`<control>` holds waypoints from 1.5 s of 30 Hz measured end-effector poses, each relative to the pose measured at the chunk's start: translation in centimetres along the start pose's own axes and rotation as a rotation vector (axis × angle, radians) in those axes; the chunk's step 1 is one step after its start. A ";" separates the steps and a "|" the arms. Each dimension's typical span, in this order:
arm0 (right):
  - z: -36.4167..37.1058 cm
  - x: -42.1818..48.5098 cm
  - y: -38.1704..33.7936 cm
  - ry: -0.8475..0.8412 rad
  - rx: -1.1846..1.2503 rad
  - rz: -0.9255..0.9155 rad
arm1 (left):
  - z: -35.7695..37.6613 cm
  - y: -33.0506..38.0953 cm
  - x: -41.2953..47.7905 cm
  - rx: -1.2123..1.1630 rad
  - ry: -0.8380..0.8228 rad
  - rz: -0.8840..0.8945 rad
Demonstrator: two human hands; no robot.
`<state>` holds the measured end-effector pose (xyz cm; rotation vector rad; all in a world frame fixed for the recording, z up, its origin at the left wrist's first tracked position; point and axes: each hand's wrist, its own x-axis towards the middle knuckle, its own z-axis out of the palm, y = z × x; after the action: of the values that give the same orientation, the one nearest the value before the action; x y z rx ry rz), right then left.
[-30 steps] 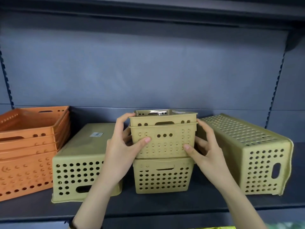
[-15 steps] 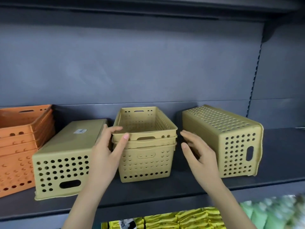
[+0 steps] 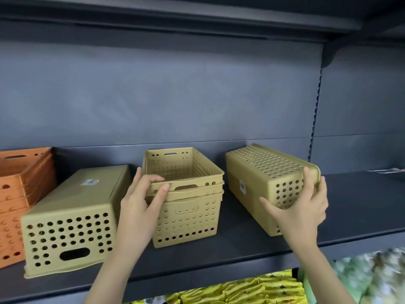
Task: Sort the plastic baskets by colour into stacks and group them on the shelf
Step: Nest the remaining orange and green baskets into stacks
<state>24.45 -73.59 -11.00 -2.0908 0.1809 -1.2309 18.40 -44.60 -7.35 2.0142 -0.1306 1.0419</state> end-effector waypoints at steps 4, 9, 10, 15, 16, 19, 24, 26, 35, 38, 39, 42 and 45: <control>0.4 -0.5 -1.2 0.045 0.013 -0.162 | -0.1 -0.3 0.0 0.004 0.003 0.026; 0.0 -0.2 -4.2 0.111 0.048 -0.342 | -0.6 -0.4 0.0 -0.006 -0.028 0.025; -0.3 0.1 -5.1 0.134 0.071 -0.369 | -0.7 -0.4 -0.1 -0.008 -0.034 0.019; -1.2 2.0 -9.9 0.162 0.141 -0.696 | -1.3 -0.6 0.0 -0.050 -0.068 -0.024; -1.2 2.1 -10.8 0.139 0.142 -0.768 | -1.4 -0.4 0.0 -0.094 -0.073 -0.038; -1.1 2.1 -13.1 0.096 0.079 -0.977 | -1.7 0.2 0.2 -0.234 -0.052 -0.089; -1.5 2.3 -16.0 -0.060 -0.168 -1.237 | -2.4 1.8 1.8 -0.295 -0.045 0.027; -1.3 2.0 -16.8 -0.104 -0.184 -1.283 | -2.6 2.6 2.5 -0.329 -0.080 0.073; 0.3 0.4 -15.2 -0.227 0.279 -0.870 | -2.6 1.9 3.4 -0.501 -0.162 0.061; 1.0 -1.4 -14.0 -0.418 0.777 -0.290 | -2.9 1.5 3.4 -0.483 -0.149 0.068; 1.3 -1.7 -13.8 -0.505 0.881 -0.179 | -3.1 1.3 3.5 -0.485 -0.147 0.068; 2.6 -2.1 -13.1 -0.646 0.928 -0.153 | -3.3 0.9 3.9 -0.490 -0.154 0.057; 3.3 -1.7 -13.3 -0.635 0.947 -0.116 | -3.3 0.6 4.4 -0.473 -0.158 0.024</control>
<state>23.37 -61.20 -4.93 -1.5193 -0.6877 -0.4704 18.95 -41.44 -2.87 1.6605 -0.4430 0.7759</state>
